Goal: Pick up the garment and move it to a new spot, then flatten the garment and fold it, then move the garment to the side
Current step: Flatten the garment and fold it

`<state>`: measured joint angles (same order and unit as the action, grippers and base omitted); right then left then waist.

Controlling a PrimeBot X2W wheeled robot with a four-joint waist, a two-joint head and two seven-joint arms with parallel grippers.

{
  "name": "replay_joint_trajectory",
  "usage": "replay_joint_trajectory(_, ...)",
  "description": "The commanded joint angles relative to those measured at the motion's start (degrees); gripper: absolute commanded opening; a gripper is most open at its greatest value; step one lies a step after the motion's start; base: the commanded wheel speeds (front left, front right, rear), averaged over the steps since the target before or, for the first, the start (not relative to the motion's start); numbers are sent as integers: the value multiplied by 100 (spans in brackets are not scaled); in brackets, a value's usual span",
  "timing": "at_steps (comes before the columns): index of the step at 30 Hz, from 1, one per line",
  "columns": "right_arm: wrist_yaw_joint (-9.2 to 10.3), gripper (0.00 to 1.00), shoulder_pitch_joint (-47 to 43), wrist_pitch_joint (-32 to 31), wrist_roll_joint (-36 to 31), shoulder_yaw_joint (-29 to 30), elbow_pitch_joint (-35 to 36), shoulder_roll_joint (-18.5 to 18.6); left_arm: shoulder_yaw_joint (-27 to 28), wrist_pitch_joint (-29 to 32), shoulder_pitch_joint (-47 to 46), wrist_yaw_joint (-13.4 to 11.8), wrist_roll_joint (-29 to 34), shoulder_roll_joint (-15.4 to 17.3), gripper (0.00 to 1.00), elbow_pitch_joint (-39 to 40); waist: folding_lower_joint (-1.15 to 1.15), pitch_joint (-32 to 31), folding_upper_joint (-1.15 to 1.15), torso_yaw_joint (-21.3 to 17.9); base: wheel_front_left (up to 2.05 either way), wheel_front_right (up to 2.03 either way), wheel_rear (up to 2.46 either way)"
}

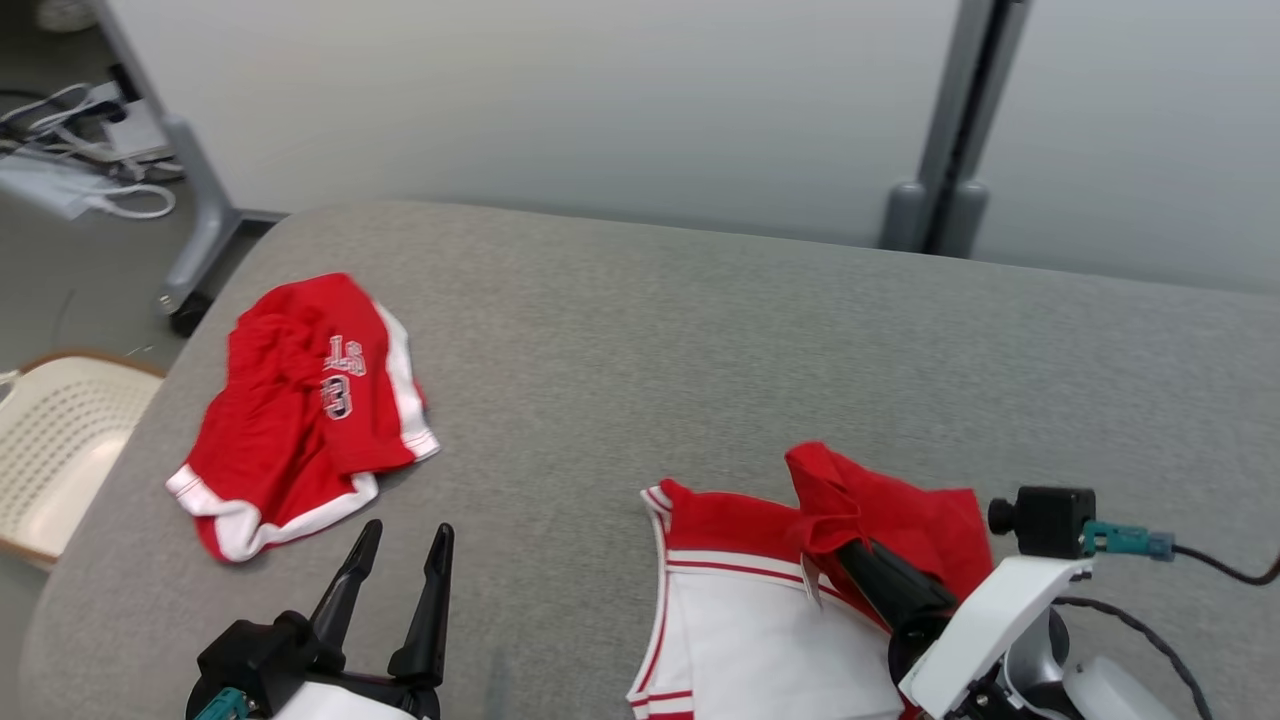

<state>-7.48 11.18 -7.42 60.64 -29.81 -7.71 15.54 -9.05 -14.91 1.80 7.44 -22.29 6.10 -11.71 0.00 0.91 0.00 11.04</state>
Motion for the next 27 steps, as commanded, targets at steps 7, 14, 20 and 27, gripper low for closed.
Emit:
replay_joint_trajectory(7,-5,0,194,166,247,-180,-759,-197,64,-29,-84,7,-37,1,100,-30,0,54,0,578,0,0,0)
replay_joint_trajectory(14,-5,0,434,301,482,-356,-1418,-415,-18,-29,-101,7,-43,-41,100,-71,0,86,0,707,0,0,0)
replay_joint_trajectory(20,-5,0,615,317,620,-557,-1870,-574,-14,-29,-128,7,-60,-40,100,-88,0,127,0,707,0,0,0)
replay_joint_trajectory(27,-5,100,767,317,868,-826,-1936,-636,24,-29,-123,7,-50,-31,100,-97,0,126,0,622,0,0,0)
